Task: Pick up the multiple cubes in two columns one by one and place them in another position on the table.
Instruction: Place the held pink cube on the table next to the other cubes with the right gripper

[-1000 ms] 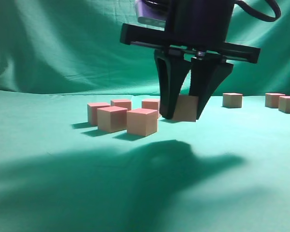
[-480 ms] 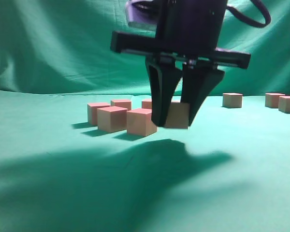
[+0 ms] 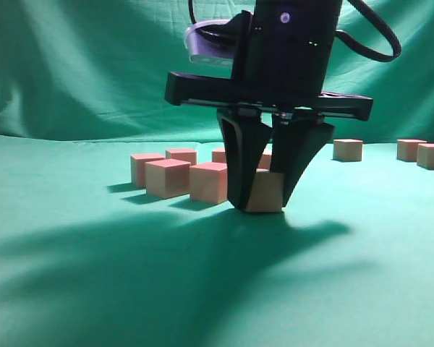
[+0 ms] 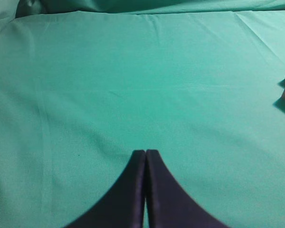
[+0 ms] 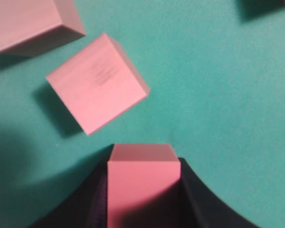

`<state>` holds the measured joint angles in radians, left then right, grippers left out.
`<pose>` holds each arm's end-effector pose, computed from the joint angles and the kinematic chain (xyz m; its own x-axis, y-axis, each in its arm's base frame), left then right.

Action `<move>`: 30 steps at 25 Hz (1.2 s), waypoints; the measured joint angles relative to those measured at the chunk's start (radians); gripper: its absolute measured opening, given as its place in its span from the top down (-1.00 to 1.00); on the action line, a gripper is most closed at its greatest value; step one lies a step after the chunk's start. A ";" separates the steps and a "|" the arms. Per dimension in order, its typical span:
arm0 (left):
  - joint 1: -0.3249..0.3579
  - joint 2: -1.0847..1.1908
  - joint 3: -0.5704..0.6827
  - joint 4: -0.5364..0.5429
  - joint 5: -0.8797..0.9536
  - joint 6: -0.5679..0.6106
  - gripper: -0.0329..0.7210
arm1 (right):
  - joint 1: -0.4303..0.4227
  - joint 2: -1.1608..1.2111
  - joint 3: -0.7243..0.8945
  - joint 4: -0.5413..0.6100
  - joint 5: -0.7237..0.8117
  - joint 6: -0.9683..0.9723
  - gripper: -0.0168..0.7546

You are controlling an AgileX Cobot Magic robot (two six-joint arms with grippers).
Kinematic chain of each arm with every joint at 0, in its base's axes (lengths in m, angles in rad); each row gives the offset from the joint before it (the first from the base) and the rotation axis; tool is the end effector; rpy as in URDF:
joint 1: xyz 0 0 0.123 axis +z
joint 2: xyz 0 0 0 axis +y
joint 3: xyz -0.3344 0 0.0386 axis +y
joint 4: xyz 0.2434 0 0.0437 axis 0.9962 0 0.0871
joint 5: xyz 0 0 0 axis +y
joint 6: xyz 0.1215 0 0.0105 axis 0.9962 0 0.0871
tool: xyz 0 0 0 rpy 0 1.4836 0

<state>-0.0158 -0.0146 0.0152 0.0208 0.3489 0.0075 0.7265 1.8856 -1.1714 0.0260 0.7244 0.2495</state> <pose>0.0263 0.0005 0.1685 -0.2589 0.0311 -0.9654 0.0159 0.9995 0.0280 0.2821 0.2535 0.1836 -0.8806 -0.4270 -0.2055 -0.4491 0.8904 0.0741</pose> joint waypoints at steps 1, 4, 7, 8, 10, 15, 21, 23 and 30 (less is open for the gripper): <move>0.000 0.000 0.000 0.000 0.000 0.000 0.91 | 0.000 0.001 0.000 0.000 -0.002 0.000 0.28; 0.000 0.000 0.000 0.000 0.000 0.000 0.91 | 0.000 0.001 0.000 0.000 -0.002 0.000 0.28; 0.000 0.000 0.000 0.000 0.000 0.000 0.91 | 0.000 0.002 0.000 0.000 -0.002 0.000 0.28; 0.000 0.000 0.000 0.000 0.000 0.000 0.91 | 0.000 0.002 0.000 0.000 0.000 0.000 0.28; 0.000 0.000 0.000 0.000 0.000 0.000 0.91 | 0.000 0.005 0.000 0.000 0.007 0.000 0.09; 0.000 0.000 0.000 0.000 0.000 0.000 0.91 | 0.000 0.006 0.000 0.000 0.008 0.000 -0.50; 0.000 0.000 0.000 0.000 0.000 0.000 0.91 | 0.000 0.006 -0.018 0.000 0.071 -0.004 -0.82; 0.000 0.000 0.000 0.000 0.000 0.000 0.91 | 0.000 0.006 -0.058 0.000 0.159 -0.020 -0.78; 0.000 0.000 0.000 0.000 0.000 0.000 0.91 | 0.000 0.006 -0.284 -0.078 0.455 -0.027 -0.55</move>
<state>-0.0158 -0.0146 0.0152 0.0208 0.3489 0.0075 0.7265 1.8916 -1.4552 -0.0519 1.1799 0.2225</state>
